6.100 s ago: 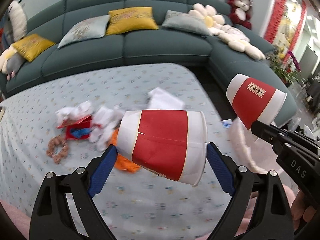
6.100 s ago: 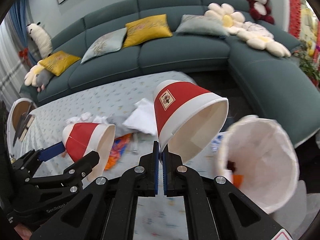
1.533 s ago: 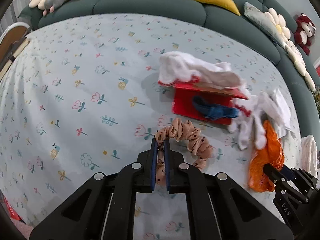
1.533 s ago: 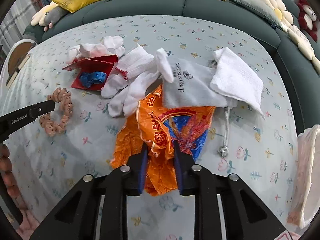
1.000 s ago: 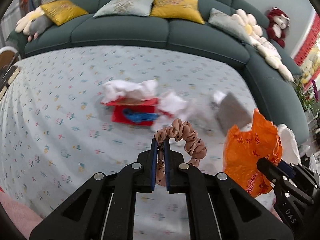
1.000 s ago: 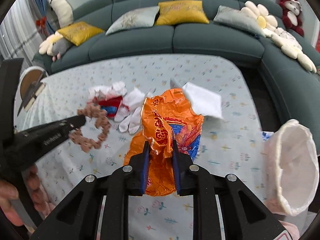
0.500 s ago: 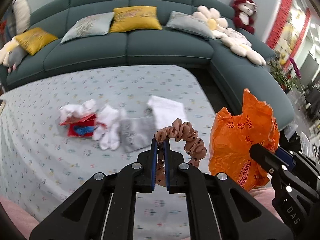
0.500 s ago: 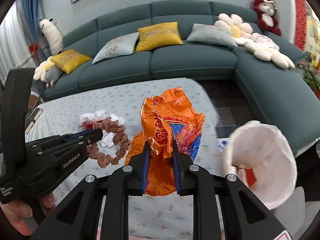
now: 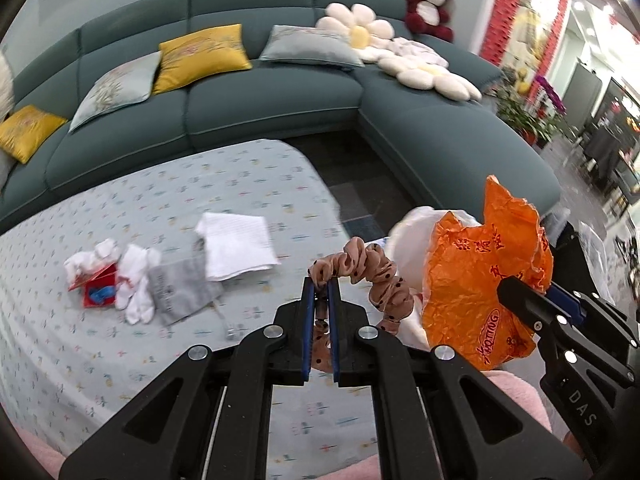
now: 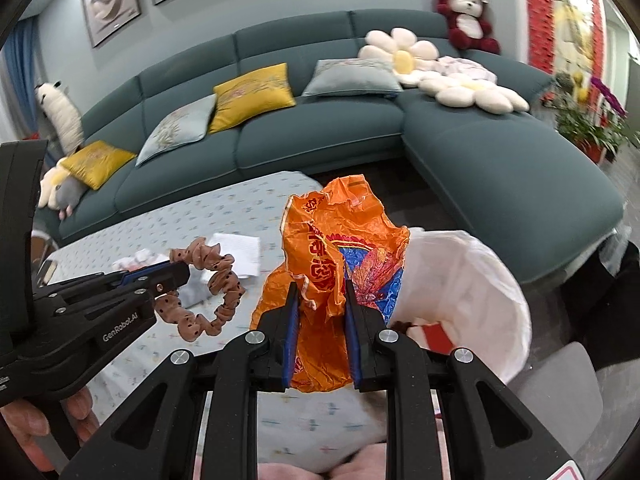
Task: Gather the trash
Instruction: 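Carry the pink scrunchie and orange bag over the white bin and release both, then move both open tools back over the table toward the tissues and socks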
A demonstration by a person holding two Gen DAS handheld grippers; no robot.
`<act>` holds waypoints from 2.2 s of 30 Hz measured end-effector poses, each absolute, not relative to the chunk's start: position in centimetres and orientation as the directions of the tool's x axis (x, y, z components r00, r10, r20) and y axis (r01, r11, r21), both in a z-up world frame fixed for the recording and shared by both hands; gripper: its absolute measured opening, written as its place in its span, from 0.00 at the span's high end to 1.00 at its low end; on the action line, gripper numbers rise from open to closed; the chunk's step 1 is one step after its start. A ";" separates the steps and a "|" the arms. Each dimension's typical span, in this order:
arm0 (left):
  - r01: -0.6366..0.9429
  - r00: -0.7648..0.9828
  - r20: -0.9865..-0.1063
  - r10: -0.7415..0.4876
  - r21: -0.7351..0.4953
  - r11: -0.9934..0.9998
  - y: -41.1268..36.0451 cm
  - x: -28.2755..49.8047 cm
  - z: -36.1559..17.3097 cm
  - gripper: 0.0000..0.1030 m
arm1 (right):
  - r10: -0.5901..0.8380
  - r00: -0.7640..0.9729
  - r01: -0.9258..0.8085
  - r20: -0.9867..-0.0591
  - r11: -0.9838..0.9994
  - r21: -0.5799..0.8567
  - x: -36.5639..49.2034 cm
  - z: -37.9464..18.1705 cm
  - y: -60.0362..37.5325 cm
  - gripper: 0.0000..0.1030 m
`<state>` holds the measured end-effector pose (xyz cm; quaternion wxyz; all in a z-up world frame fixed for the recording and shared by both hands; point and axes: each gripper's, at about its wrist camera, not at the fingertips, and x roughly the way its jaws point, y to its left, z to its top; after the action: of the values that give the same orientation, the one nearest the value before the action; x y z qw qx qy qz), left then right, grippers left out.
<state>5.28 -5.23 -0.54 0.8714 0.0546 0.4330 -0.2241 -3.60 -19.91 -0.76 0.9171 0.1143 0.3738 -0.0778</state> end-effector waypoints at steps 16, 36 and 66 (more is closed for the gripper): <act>0.564 0.459 -0.795 -0.397 -0.084 0.822 -14.7 3.6 -0.9 0.93 | -0.140 0.684 0.354 -0.715 0.922 0.158 -6.0 -2.0 -27.4 0.81; 0.580 0.428 -0.796 -0.429 -0.122 0.806 -19.0 4.9 -2.4 0.48 | -0.165 0.647 0.405 -0.744 0.902 0.153 -4.5 -4.4 -30.2 0.76; 0.365 0.517 -0.783 -0.347 -0.165 0.916 -6.0 9.0 -2.7 0.33 | -0.121 0.661 0.289 -0.741 0.952 0.102 0.3 -3.2 -22.0 0.53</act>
<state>8.98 -6.01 -2.66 0.8709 0.0103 0.4469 -0.2044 0.29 -22.00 -3.17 0.9051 0.1059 0.3960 -0.1132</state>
